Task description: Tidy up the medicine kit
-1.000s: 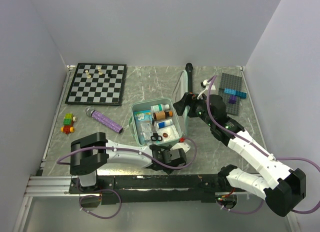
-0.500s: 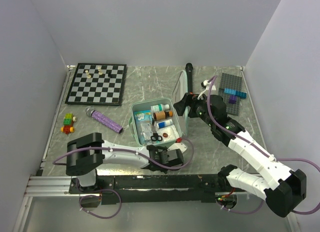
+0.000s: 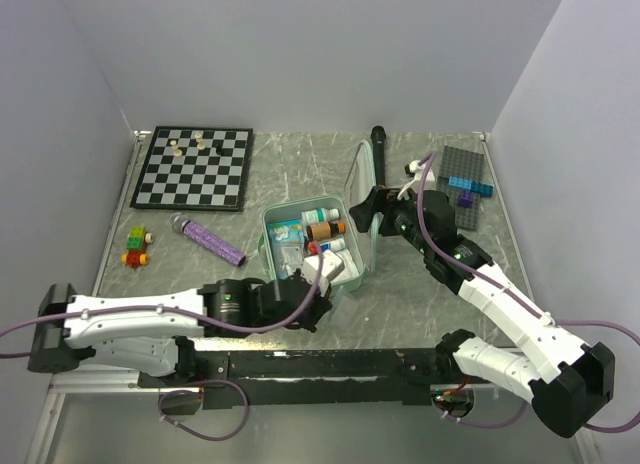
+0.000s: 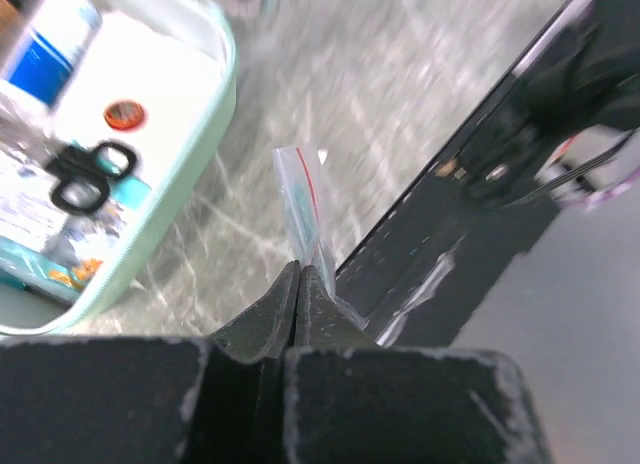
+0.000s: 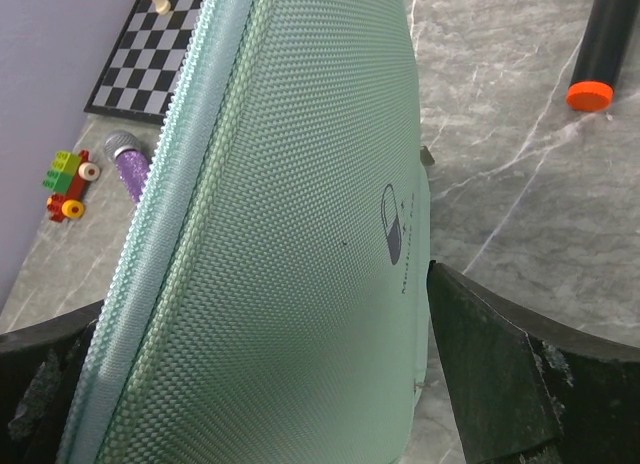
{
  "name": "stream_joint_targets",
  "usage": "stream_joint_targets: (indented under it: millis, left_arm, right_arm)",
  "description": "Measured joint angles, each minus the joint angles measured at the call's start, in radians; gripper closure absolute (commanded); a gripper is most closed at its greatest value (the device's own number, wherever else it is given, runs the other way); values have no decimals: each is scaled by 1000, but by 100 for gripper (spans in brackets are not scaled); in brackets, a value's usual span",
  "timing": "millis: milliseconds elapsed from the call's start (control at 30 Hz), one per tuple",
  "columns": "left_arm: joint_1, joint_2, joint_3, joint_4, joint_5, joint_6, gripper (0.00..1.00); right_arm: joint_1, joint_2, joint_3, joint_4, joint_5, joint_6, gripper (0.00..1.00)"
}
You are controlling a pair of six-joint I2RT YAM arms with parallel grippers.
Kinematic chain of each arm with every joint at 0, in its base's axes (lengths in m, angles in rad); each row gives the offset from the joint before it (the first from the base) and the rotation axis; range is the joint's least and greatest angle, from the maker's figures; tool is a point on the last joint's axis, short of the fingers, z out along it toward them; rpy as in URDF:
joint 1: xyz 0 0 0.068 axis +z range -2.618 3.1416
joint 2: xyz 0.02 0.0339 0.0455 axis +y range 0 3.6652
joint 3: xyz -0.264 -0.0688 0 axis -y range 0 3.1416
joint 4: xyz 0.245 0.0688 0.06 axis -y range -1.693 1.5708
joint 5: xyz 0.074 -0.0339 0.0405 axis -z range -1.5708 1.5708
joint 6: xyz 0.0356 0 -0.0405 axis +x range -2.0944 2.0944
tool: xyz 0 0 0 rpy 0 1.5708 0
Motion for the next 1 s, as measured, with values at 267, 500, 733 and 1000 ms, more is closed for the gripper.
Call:
stream_joint_targets:
  millis: [267,500,733,1000]
  left_arm:
    - [0,-82,49,-38,-87,-24,99]
    - [44,-117,83,-53,-189,-23,99]
    - [294,-121,133,14,-163,-20,99]
    - [387,-1,323,109,-100,30,99]
  right_arm:
    - [-15,-26,-20,2,-3,-2,0]
    - [-31,-66,-43,0,-6,-7,0]
    - [-36,-122,-93,13,-32,-21,0]
    - [-42,-169,-120,15,-72,-23,0]
